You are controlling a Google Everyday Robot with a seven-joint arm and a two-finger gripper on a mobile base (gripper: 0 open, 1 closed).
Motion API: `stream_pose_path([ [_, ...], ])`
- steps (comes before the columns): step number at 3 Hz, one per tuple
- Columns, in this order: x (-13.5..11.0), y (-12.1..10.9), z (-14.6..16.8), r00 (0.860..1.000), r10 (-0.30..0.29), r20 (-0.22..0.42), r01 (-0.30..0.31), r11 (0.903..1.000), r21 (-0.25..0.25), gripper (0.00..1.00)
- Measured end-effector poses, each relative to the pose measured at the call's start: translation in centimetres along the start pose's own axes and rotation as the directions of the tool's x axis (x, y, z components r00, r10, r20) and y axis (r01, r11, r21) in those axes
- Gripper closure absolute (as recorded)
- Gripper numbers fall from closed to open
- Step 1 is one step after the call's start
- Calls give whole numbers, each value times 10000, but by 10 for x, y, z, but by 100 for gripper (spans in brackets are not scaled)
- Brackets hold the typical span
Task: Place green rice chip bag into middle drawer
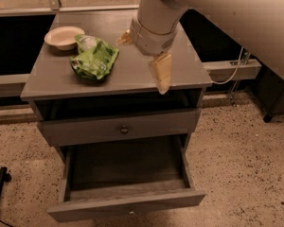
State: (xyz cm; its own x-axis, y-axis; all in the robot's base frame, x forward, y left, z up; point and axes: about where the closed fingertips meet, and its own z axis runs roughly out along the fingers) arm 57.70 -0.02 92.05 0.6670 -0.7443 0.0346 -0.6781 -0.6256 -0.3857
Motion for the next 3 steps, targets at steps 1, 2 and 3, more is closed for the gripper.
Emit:
stream_pose_path([
  [1, -12, -18, 11, 9891, -1438, 313, 1428, 9892, 326, 0],
  [2, -21, -34, 16, 9517, -3035, 471, 2981, 9496, 970, 0],
  [3, -28, -55, 21, 8887, -4567, 395, 4489, 8845, 1273, 0],
])
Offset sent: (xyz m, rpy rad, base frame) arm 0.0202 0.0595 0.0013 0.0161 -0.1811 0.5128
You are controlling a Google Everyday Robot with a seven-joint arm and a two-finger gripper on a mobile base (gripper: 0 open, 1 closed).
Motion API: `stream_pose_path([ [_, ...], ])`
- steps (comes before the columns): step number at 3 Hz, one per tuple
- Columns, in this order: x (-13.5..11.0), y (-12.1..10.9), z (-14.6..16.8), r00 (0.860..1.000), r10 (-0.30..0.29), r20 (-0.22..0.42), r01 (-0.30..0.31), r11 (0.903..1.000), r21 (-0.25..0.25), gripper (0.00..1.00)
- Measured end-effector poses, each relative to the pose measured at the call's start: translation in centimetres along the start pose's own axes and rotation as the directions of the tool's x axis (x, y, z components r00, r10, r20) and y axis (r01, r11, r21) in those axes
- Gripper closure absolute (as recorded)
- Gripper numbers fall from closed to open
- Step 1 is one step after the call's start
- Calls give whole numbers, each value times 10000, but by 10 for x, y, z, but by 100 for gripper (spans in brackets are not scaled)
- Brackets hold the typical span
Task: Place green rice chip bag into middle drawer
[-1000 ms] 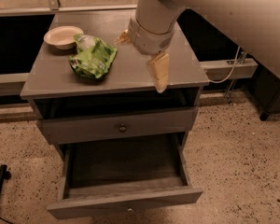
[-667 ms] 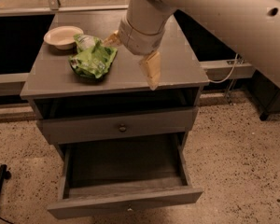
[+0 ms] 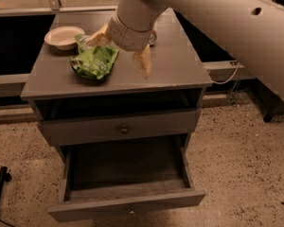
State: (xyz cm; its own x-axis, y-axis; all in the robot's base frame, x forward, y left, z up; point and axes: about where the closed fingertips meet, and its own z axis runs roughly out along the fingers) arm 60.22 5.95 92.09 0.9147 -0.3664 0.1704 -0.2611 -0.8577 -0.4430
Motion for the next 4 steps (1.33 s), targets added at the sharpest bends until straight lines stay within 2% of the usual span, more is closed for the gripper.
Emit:
stream_pose_path([
  [1, 10, -22, 13, 9922, -1245, -7, 1245, 9921, -172, 0],
  [2, 30, -54, 46, 9701, -2427, 38, 2426, 9688, -501, 0],
  [3, 39, -72, 73, 9625, -2712, -71, 2705, 9612, -542, 0],
  [4, 45, -79, 104, 9725, -2323, -174, 2316, 9721, -360, 19],
])
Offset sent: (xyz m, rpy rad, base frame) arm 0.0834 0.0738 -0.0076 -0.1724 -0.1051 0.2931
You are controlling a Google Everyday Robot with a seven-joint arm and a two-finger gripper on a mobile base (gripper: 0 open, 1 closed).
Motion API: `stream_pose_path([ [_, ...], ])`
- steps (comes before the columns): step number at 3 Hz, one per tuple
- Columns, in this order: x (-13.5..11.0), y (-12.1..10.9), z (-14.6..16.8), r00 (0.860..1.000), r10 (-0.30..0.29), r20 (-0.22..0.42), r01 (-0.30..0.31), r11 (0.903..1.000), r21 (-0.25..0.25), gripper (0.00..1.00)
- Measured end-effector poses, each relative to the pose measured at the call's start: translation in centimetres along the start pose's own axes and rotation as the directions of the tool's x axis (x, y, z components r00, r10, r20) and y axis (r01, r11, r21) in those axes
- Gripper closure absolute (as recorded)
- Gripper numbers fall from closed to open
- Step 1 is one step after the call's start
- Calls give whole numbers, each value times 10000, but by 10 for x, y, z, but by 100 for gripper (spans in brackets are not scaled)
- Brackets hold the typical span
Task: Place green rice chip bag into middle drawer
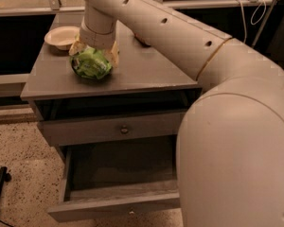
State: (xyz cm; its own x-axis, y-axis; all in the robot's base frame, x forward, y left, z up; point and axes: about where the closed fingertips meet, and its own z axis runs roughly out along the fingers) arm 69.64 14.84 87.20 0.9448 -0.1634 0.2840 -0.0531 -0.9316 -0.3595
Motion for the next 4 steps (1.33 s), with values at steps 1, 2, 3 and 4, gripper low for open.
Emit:
stream_pose_path([
  [1, -8, -11, 27, 9998, 212, 38, -212, 9997, 80, 42],
  [2, -11, -13, 30, 9995, 309, 110, -311, 9995, 113, 65],
  [3, -18, -1, 4, 9957, 883, 273, -900, 9938, 657, 89],
  [4, -38, 29, -54, 9803, 1937, 375, -1971, 9703, 1401, 100],
])
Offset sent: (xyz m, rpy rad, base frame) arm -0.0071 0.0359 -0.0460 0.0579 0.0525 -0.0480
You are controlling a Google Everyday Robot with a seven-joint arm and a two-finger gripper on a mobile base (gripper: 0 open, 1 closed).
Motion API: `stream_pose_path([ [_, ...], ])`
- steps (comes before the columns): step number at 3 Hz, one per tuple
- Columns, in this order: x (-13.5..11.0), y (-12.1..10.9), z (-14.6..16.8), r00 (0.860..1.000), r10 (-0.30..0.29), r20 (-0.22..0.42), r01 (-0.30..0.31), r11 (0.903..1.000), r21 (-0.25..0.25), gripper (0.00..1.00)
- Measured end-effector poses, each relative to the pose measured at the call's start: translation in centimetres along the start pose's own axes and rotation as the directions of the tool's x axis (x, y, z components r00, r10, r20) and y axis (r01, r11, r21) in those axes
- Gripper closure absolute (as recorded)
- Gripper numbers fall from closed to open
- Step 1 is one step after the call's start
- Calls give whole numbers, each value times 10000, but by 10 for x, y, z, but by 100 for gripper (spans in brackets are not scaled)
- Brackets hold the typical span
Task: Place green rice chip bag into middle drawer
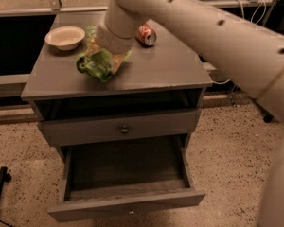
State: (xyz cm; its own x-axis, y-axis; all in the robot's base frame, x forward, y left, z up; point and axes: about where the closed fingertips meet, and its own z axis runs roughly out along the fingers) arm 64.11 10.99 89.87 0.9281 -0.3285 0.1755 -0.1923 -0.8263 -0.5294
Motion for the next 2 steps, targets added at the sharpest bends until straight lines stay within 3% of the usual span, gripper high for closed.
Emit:
stream_pose_path([
  [1, -31, 47, -52, 9911, 1321, 136, -1325, 9908, 272, 100],
  [2, -60, 124, -34, 9525, 3020, 392, -3002, 9527, -470, 100],
])
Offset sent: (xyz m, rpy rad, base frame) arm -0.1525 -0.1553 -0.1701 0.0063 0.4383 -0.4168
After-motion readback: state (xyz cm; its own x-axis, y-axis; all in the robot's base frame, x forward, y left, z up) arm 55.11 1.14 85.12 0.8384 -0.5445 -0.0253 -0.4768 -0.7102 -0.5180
